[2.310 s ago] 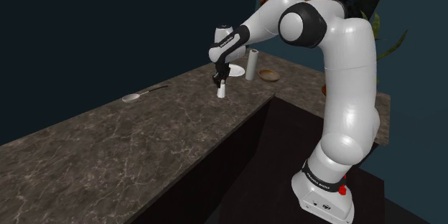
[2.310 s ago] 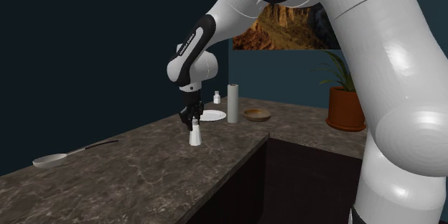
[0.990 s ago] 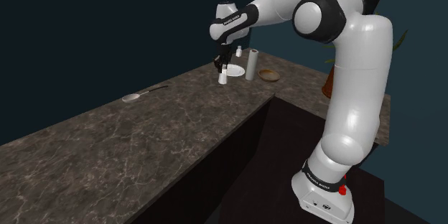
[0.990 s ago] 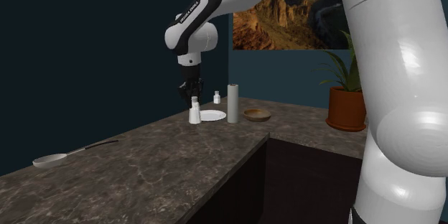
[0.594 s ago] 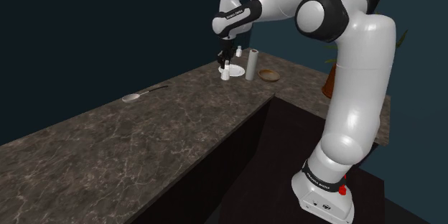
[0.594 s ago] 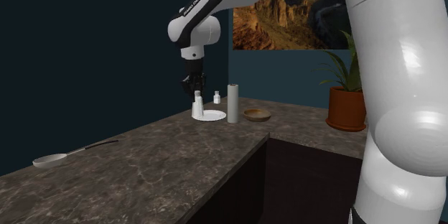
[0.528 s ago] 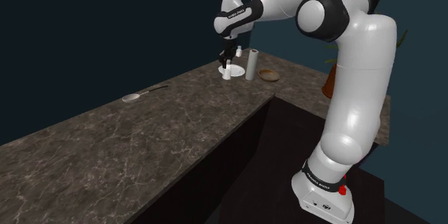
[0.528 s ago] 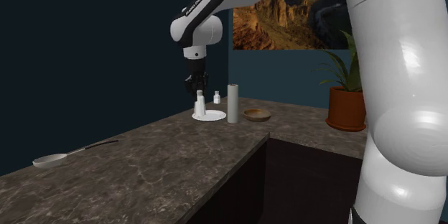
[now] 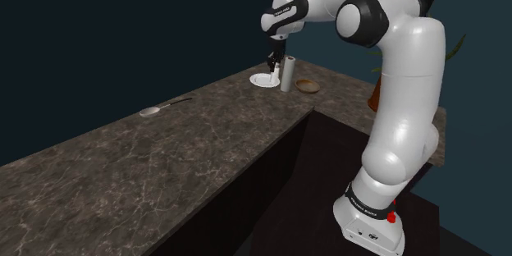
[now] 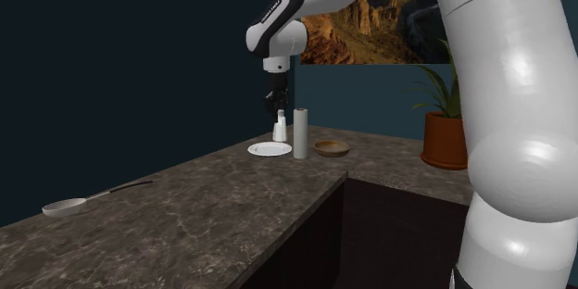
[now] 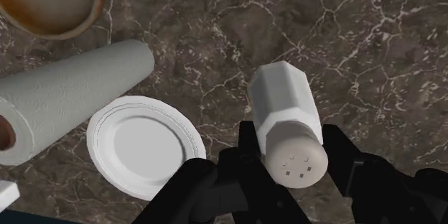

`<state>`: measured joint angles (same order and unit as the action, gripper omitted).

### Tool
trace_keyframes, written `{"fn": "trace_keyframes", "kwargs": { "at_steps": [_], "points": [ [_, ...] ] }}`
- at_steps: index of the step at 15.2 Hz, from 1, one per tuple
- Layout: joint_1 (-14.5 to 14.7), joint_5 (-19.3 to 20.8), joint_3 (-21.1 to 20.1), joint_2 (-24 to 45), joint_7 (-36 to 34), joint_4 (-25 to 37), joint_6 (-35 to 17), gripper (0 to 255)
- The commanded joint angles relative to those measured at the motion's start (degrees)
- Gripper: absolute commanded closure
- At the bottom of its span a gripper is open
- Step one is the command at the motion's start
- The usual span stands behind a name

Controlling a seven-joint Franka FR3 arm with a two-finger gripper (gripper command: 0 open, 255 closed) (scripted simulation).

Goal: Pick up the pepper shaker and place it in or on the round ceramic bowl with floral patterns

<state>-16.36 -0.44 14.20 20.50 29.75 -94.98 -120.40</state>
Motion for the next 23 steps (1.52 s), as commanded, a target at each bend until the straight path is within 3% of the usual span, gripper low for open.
{"fn": "trace_keyframes", "kwargs": {
  "at_steps": [1, 12, 18, 20, 21, 23],
  "points": [
    [-1.9, -0.6, 0.6, 0.4, 2.8, 0.5, 0.0, 255],
    [-13.4, -5.5, 2.5, 10.1, 16.4, 16.3, 5.8, 255],
    [-21.0, -8.3, 2.6, 19.4, 22.4, 32.2, 12.3, 255],
    [-24.0, -9.2, 2.3, 23.9, 24.0, 40.1, 15.7, 255],
    [-27.0, -10.0, 2.0, 29.0, 25.0, 49.4, 19.6, 255],
    [-26.6, -9.9, 1.9, 28.4, 25.1, 46.7, 17.6, 255]
  ]
}}
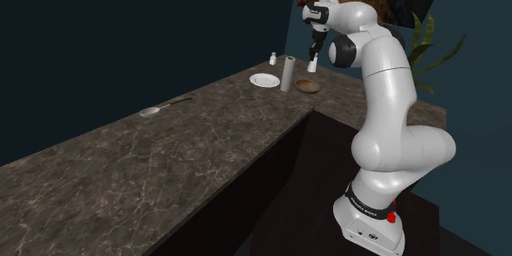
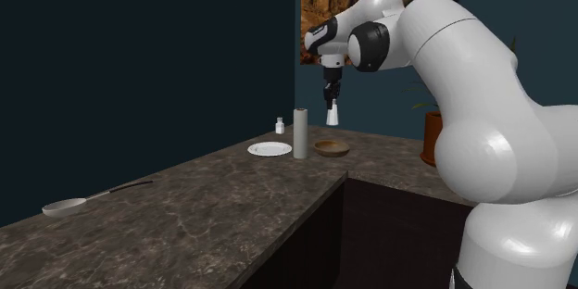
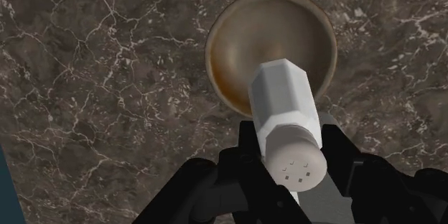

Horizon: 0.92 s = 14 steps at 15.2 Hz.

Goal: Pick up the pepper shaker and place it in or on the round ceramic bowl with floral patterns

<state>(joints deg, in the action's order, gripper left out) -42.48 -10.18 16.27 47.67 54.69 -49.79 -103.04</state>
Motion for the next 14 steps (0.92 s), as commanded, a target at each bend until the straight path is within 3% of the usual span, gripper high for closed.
{"fn": "trace_keyframes", "kwargs": {
  "at_steps": [1, 14],
  "points": [
    [-0.3, -0.2, -0.1, 1.0, 0.2, 0.4, -0.7, 255],
    [0.8, -0.5, -0.3, 1.2, 0.8, -9.5, -10.6, 255]
  ]
}}
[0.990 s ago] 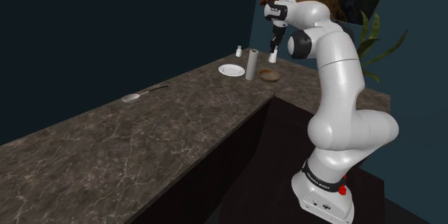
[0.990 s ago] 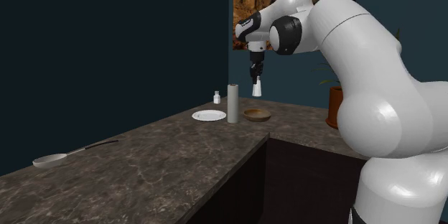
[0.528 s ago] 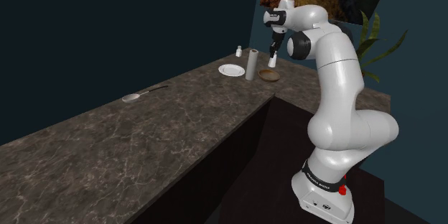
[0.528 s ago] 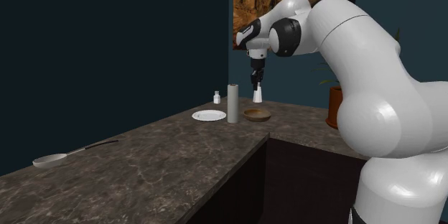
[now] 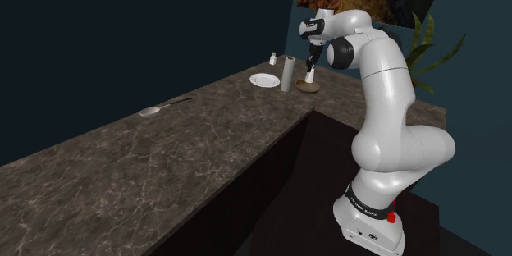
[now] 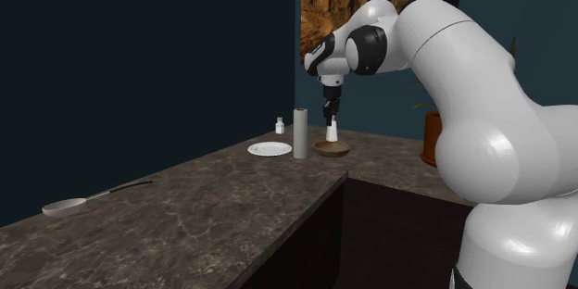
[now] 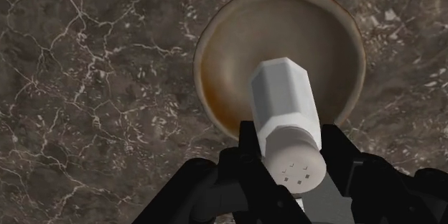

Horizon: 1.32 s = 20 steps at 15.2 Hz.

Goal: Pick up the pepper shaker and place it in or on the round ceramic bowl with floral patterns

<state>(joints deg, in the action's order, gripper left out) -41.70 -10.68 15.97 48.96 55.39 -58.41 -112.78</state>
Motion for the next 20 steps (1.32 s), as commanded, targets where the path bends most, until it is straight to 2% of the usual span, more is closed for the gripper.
{"fn": "trace_keyframes", "kwargs": {
  "at_steps": [1, 11, 12, 17, 20],
  "points": [
    [0.1, -0.1, 0.0, 0.1, 0.1, -1.3, -1.5, 255],
    [0.2, -0.2, -0.1, 0.5, 0.2, -2.3, -2.8, 255],
    [0.2, -0.2, -0.1, 0.5, 0.2, -2.3, -2.8, 0],
    [0.2, -0.2, -0.1, 0.5, 0.2, -2.3, -2.8, 0],
    [0.4, 0.3, 0.3, -2.1, 0.0, -1.1, 1.0, 0]
  ]
}}
